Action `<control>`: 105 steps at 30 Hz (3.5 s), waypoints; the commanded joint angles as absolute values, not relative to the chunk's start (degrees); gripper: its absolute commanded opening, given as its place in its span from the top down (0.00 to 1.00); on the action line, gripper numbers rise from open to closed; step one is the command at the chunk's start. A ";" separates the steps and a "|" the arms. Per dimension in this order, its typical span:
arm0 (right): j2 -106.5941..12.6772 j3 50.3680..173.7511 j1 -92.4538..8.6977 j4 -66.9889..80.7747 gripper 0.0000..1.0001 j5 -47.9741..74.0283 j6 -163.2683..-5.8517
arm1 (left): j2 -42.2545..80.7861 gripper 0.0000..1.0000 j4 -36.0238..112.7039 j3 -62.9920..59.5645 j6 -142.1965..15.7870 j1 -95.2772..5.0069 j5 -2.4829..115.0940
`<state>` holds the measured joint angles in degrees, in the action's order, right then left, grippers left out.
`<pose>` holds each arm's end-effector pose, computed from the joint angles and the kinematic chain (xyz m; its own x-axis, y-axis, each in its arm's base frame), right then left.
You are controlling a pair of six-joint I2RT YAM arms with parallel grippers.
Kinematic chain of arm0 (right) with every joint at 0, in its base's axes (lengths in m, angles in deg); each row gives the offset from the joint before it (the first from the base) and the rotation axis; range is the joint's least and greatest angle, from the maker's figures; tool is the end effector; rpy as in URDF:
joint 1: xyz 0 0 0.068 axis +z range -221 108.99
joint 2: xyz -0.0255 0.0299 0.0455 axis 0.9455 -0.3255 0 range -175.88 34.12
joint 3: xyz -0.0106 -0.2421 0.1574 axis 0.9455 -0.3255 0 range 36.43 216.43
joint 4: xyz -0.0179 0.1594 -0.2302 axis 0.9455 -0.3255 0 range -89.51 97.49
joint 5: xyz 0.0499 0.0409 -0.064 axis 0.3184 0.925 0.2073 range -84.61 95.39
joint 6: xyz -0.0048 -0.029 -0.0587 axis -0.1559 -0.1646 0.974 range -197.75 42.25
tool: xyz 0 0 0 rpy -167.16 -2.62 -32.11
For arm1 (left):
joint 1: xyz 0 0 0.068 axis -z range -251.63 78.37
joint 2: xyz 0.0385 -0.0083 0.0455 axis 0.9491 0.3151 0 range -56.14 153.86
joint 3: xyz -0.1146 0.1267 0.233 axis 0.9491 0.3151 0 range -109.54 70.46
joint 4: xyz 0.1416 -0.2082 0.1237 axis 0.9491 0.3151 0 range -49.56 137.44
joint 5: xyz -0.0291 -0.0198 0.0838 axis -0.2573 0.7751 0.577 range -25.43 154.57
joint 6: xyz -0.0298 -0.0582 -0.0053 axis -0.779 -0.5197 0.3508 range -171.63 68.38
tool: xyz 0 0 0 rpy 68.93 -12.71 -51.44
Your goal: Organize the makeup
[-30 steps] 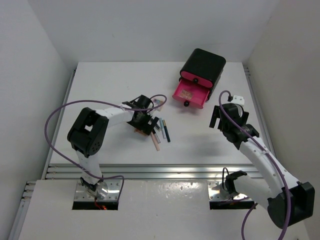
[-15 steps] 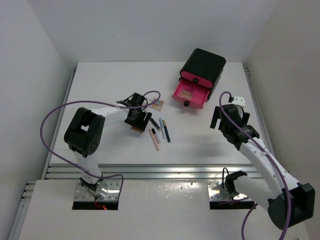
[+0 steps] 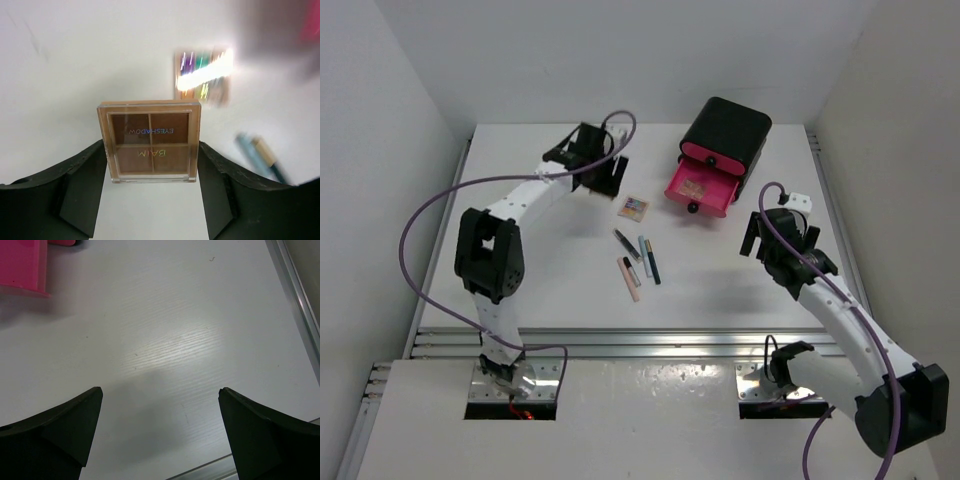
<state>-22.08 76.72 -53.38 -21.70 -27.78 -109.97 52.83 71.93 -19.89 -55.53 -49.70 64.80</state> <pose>0.2164 0.0391 0.2486 -0.5100 0.3064 -0.8038 0.4569 0.8882 0.0487 0.4289 -0.1725 0.2546 -0.7354 0.2227 -0.6400 0.3218 0.9459 -0.0406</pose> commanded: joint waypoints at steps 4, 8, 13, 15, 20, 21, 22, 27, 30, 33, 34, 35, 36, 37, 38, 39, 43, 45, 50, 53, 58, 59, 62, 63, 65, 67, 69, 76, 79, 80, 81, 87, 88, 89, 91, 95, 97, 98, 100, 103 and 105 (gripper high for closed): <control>-23.09 76.94 -54.21 -20.37 0.00 -28.37 -112.64 | 60.91 0.52 70.06 -43.05 -60.06 -43.00 63.70; -23.09 77.12 -54.30 -20.81 0.00 -28.80 -111.94 | 67.86 0.52 69.37 -52.14 -63.13 -38.68 61.94; -21.61 76.33 -54.66 -21.52 0.00 -29.24 -110.97 | 72.96 0.52 64.88 -55.05 -65.24 -33.59 65.07; -21.42 76.15 -54.92 -21.86 0.00 -29.33 -110.36 | 74.20 0.52 64.09 -56.80 -65.94 -33.05 65.62; -20.19 75.01 -55.71 -22.13 0.00 -29.33 -108.86 | 78.41 0.50 62.24 -59.62 -64.47 -29.54 70.27; -20.19 74.84 -55.71 -22.30 0.00 -29.24 -108.60 | 78.94 0.50 61.46 -59.62 -64.46 -29.54 71.06; -19.76 74.75 -55.97 -22.31 0.00 -29.24 -108.51 | 79.47 0.50 60.93 -60.14 -63.85 -29.54 71.59; -19.14 74.04 -56.15 -22.22 0.00 -29.24 -107.72 | 80.79 0.47 60.39 -59.54 -63.84 -29.01 72.92; -19.40 73.95 -56.15 -21.96 0.00 -29.15 -107.63 | 81.41 0.44 59.69 -59.01 -63.31 -29.01 72.92; -19.75 74.39 -56.15 -21.78 0.00 -28.98 -107.37 | 82.64 0.44 59.16 -59.01 -62.79 -29.01 72.22; -19.75 74.39 -56.33 -21.61 0.00 -28.89 -107.19 | 83.16 0.44 58.64 -59.01 -62.79 -29.01 71.60; -20.02 74.66 -56.15 -21.69 0.00 -28.98 -107.01 | 83.17 0.44 58.12 -59.01 -62.79 -29.01 71.08; -20.11 75.01 -56.15 -21.60 0.00 -28.98 -106.84 | 83.69 0.42 58.11 -59.01 -63.31 -29.01 71.07; -20.11 75.01 -56.41 -21.60 0.00 -29.07 -106.66 | 84.22 0.41 58.11 -59.53 -63.31 -29.01 71.07; -20.28 75.10 -56.33 -21.60 0.00 -29.15 -106.40 | 84.22 0.40 58.11 -59.53 -63.31 -28.49 71.07; -19.93 75.18 -56.33 -21.60 0.00 -29.24 -106.31 | 84.22 0.36 58.11 -59.53 -63.31 -28.48 71.07; -19.75 74.92 -56.41 -21.78 0.00 -29.25 -106.05 | 84.22 0.18 58.11 -58.93 -63.31 -28.48 71.77; -19.93 74.92 -56.33 -21.60 0.00 -29.16 -105.96 | 83.69 0.02 58.11 -58.92 -62.00 -28.48 71.77; -20.81 75.98 -56.15 -21.34 0.00 -27.75 -104.82 | 81.76 0.00 58.11 -58.92 -59.10 -28.48 73.88; -21.25 77.47 -56.24 -21.25 0.00 -26.78 -103.94 | 79.39 0.00 58.11 -58.92 -56.90 -28.48 75.02; -24.22 83.16 -53.70 -20.64 0.00 -26.69 -103.32 | 74.47 0.00 60.48 -58.92 -52.51 -28.48 75.55; -25.89 84.23 -53.17 -20.72 0.00 -27.56 -102.97 | 72.46 0.00 61.27 -58.92 -50.85 -28.48 75.55; -31.07 90.11 -48.70 -21.25 0.00 -29.68 -102.01 | 68.94 0.00 65.66 -58.31 -48.99 -30.75 76.17; -33.53 93.95 -47.90 -21.95 0.00 -30.90 -101.92 | 66.06 0.00 68.02 -57.61 -48.99 -31.55 76.17; -38.09 96.53 -44.73 -23.18 0.00 -33.01 -103.48 | 62.09 0.00 69.70 -52.37 -48.47 -34.17 78.00; -40.66 101.54 -41.67 -24.06 0.00 -33.55 -104.46 | 55.15 0.00 71.46 -47.17 -48.46 -36.47 79.24; -46.02 106.19 -39.90 -23.37 0.00 -31.54 -105.08 | 50.76 0.00 73.13 -39.81 -48.46 -40.59 80.04; -65.60 122.72 -32.95 -23.54 0.00 -20.90 -116.49 | 32.91 0.00 79.03 -16.41 -55.31 -55.36 76.97; -74.04 129.64 -30.14 -24.41 0.00 -20.71 -121.23 | 26.84 0.00 79.03 -5.95 -59.44 -61.25 73.72; -77.29 130.63 -29.61 -24.15 0.00 -20.89 -122.64 | 25.87 0.00 79.03 -3.83 -60.40 -62.57 72.58; -78.98 132.73 -29.09 -24.07 0.00 -21.76 -124.05 | 25.17 0.00 79.03 -2.07 -61.72 -63.80 71.52; -97.26 151.98 -28.73 -28.09 0.03 -23.35 -130.92 | 22.17 0.00 77.01 3.04 -61.12 -68.56 68.78; -102.23 154.09 -28.56 -30.28 0.03 -26.66 -131.27 | 22.17 0.00 77.01 3.04 -61.12 -68.56 69.31; -103.50 159.59 -28.55 -32.65 0.03 -28.09 -131.62 | 22.17 0.00 77.01 3.04 -61.12 -68.56 69.31; -106.66 161.49 -28.73 -33.47 0.01 -32.20 -131.36 | 22.17 0.00 77.01 3.04 -61.12 -68.56 68.36; -108.78 160.61 -29.17 -30.22 0.01 -33.20 -131.27 | 22.17 0.00 76.48 3.57 -60.60 -67.25 67.12; -110.97 163.24 -29.08 -31.00 0.01 -34.16 -131.01 | 22.17 0.00 76.48 3.57 -60.59 -67.24 67.12; -111.42 164.30 -29.17 -32.14 0.01 -34.25 -131.09 | 22.17 0.00 76.48 3.57 -60.59 -66.63 67.12; -112.39 165.36 -29.26 -31.89 0.01 -34.87 -131.10 | 22.17 0.00 76.48 3.57 -60.06 -66.62 67.64; -113.44 165.10 -29.26 -32.15 0.01 -34.69 -133.19 | 22.17 0.00 76.48 3.57 -60.06 -66.62 67.64; -113.88 165.01 -29.61 -32.50 0.01 -33.99 -135.13 | 22.17 0.00 76.48 3.57 -60.06 -66.62 67.64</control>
